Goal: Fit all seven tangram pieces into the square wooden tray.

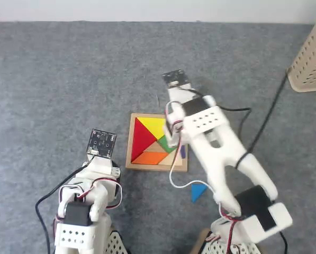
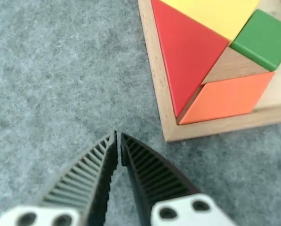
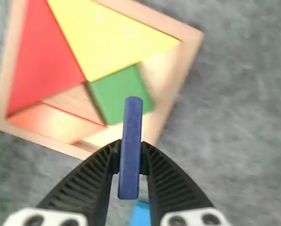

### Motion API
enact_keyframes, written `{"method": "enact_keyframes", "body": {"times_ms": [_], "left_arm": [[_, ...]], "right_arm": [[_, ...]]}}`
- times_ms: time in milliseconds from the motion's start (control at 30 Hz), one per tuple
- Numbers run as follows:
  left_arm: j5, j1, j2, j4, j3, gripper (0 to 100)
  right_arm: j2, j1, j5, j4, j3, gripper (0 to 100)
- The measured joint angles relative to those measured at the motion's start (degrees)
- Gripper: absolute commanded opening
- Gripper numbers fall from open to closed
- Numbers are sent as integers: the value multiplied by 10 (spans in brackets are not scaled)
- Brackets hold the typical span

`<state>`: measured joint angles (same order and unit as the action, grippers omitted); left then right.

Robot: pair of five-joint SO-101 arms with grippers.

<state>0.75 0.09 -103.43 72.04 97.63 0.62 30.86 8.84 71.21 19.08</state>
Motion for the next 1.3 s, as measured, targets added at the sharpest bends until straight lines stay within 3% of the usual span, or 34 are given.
{"method": "enact_keyframes", "body": {"times_ms": [167, 333, 500, 667, 1033, 1167, 1267, 1300], "left_arm": [[0, 0, 0, 0, 0, 12], [0, 0, 0, 0, 0, 12], [0, 0, 0, 0, 0, 12], [0, 0, 0, 0, 0, 12], [0, 0, 0, 0, 0, 12], [0, 0, 0, 0, 0, 12], [0, 0, 0, 0, 0, 12], [0, 0, 0, 0, 0, 12]], "right_arm": [[-36, 18, 107, -54, 0, 24], [-37, 20, 236, -84, 0, 164], [-71, 58, 328, -88, 0, 162], [-84, 67, 332, -87, -14, 159], [-84, -3, 320, -14, -51, 158], [-84, -14, 265, -13, -51, 96], [-84, -14, 164, -12, -61, 0], [-80, -14, 113, -12, -61, 12]]}}
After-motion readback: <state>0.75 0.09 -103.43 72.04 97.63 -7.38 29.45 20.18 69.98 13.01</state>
